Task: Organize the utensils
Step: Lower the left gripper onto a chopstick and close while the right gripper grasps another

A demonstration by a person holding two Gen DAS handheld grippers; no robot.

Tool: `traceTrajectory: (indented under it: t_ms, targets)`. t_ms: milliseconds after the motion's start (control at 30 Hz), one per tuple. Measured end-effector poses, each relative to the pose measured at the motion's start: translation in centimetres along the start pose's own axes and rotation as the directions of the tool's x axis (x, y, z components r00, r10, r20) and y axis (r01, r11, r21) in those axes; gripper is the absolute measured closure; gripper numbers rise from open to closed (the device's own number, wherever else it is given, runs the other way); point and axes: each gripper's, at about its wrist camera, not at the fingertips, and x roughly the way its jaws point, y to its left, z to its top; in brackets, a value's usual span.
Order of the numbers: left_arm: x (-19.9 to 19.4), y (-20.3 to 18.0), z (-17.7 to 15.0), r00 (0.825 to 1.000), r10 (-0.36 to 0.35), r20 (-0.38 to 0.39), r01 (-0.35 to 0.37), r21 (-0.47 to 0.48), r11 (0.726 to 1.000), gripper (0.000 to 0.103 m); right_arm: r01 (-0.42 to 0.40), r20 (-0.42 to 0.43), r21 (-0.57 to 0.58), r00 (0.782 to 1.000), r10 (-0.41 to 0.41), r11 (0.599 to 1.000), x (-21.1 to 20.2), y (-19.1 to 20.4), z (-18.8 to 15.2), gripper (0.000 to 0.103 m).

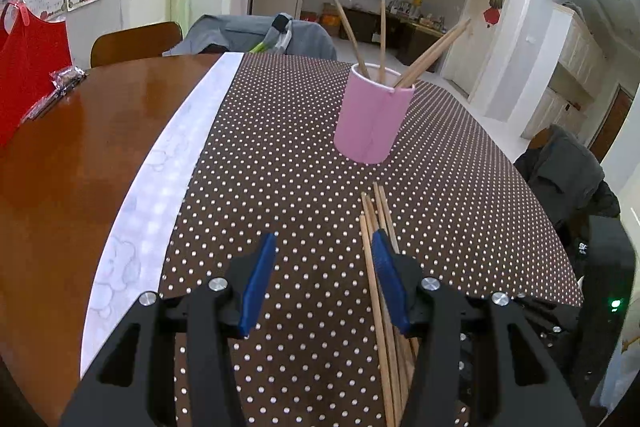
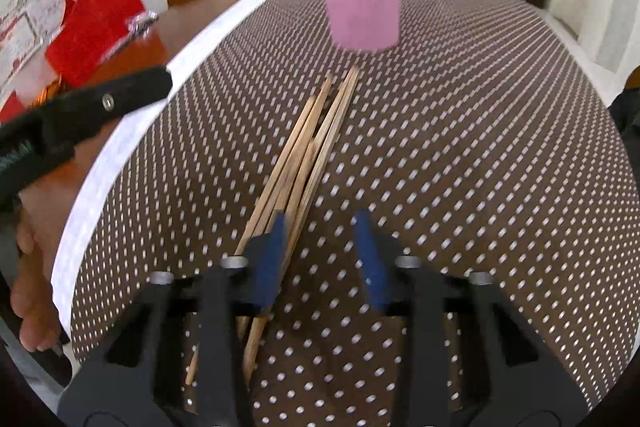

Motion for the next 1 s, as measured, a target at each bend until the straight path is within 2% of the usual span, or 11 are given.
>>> traceTrajectory:
  t_ms: [100,367,433,667,1000]
  targets:
    - [0.0,0.0,-0.4,1.000,-0.005,-0.005,0.005,0.004,1.000,0.053,0.010,-0.030,-0.007,0.999,-0.010,1.000,0.7,0.7,0.2,0.078]
    - [0.6,0.6,-0.9,1.000,-0.002,-0.023,0.002,-0.007,1.000,0.053,0.001,-0.026,0.028,1.000,0.000,1.000,0.3,0.6,0.6,0.078]
    - [0.8,0.7,-0.8,1.000,0.001,-0.027,-0.001,-0.012,1.000,0.053,0.037,-0.037,0.011,0.999,-0.036,0.999,0.6,0.7,0.5,0.078]
    - [1.1,0.6,-0.9,0.999,-0.002,-0.040,0.002,-0.003,1.000,0.053,0.005,-0.054,0.010,0.999,-0.004,1.000,1.2,0.8,0.1,0.078]
    - [2.1,1.0,-1.0,0.997,0.011,-0.070,-0.012,-0.004,1.000,0.053,0.023,-0.048,0.022,0.999,-0.022,0.999,3.1,0.9,2.6,0.078]
